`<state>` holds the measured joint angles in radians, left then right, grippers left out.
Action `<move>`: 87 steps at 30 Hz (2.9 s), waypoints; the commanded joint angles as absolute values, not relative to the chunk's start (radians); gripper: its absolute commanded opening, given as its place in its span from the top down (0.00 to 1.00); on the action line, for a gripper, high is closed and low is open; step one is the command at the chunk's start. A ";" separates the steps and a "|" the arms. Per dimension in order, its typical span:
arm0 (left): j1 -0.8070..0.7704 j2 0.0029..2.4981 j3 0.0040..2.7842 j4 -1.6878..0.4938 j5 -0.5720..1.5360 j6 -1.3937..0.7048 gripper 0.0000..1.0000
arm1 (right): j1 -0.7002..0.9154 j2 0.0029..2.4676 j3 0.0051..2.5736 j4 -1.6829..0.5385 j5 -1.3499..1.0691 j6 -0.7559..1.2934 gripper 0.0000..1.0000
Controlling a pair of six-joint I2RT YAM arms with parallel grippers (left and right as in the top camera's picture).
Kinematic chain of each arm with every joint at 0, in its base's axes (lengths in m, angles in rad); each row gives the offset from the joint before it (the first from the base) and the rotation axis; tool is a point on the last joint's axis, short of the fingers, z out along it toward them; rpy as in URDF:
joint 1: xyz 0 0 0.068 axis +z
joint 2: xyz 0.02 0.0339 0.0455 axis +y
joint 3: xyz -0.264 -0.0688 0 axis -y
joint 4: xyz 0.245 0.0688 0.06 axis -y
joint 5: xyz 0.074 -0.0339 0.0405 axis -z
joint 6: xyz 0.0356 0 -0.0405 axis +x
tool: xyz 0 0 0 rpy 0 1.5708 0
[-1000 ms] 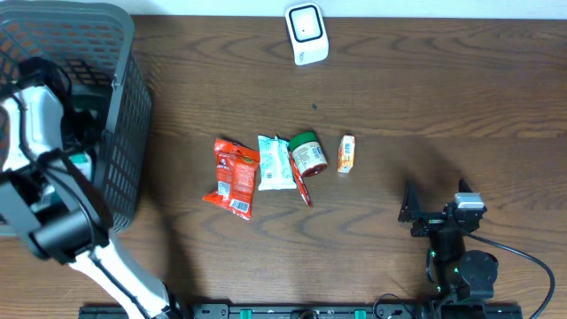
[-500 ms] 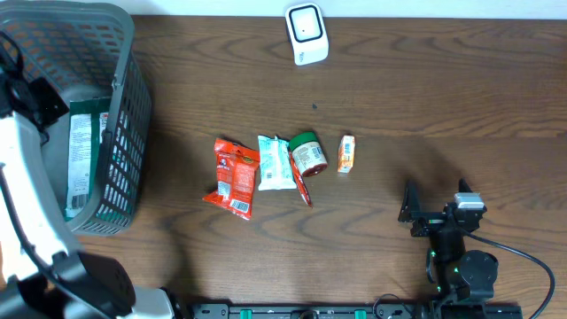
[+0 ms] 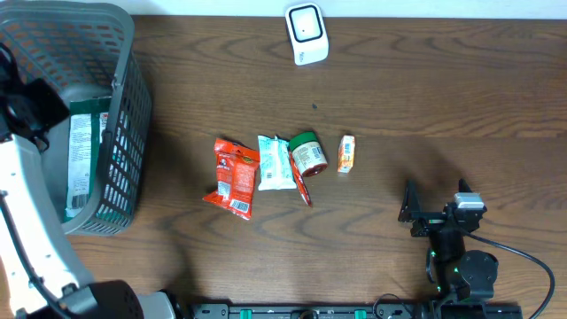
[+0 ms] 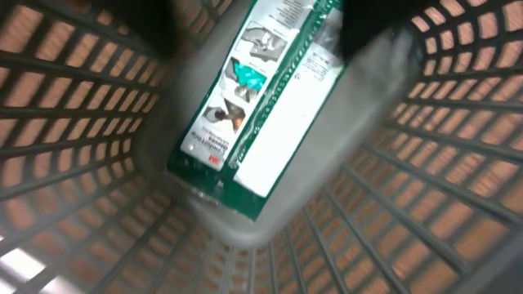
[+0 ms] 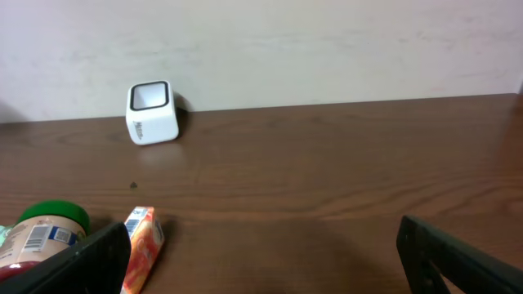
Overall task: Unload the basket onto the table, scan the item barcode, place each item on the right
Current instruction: 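Lower the left gripper and grasp the green 3M glove package, then lift the glove package out and carry it toward the scanner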
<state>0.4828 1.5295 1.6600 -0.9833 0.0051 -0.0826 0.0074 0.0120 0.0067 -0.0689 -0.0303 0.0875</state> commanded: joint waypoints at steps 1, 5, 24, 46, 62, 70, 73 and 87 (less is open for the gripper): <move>0.487 1.617 1.614 -0.978 0.015 -0.090 0.18 | -0.005 0.009 0.005 -0.072 -0.032 0.096 0.01; 0.487 1.731 1.607 -0.987 0.017 -0.060 0.07 | -0.005 0.009 0.005 -0.072 -0.031 0.097 0.01; 0.480 2.144 1.607 -0.973 0.143 0.123 0.04 | -0.005 0.009 0.005 -0.072 -0.031 0.097 0.01; 0.481 2.134 1.652 -0.933 0.028 0.022 0.93 | -0.005 0.009 0.005 -0.072 -0.032 0.097 0.01; 0.481 1.496 1.665 -0.838 -0.064 -0.076 0.93 | -0.005 0.009 0.005 -0.072 -0.031 0.097 0.01; 0.433 1.188 1.665 -0.775 -0.029 -0.122 0.93 | -0.005 0.009 0.005 -0.072 -0.031 0.097 0.01; 0.340 1.080 1.665 -0.770 -0.027 -0.145 0.93 | -0.005 0.009 0.005 -0.072 -0.031 0.097 0.01; -0.174 1.065 1.565 -1.072 -0.027 -0.433 0.93 | -0.005 0.009 0.005 -0.072 -0.031 0.097 0.01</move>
<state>-0.0837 1.0088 1.6287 -1.0519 -0.0292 -0.3241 0.0074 0.0120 0.0067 -0.0685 -0.0303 0.0875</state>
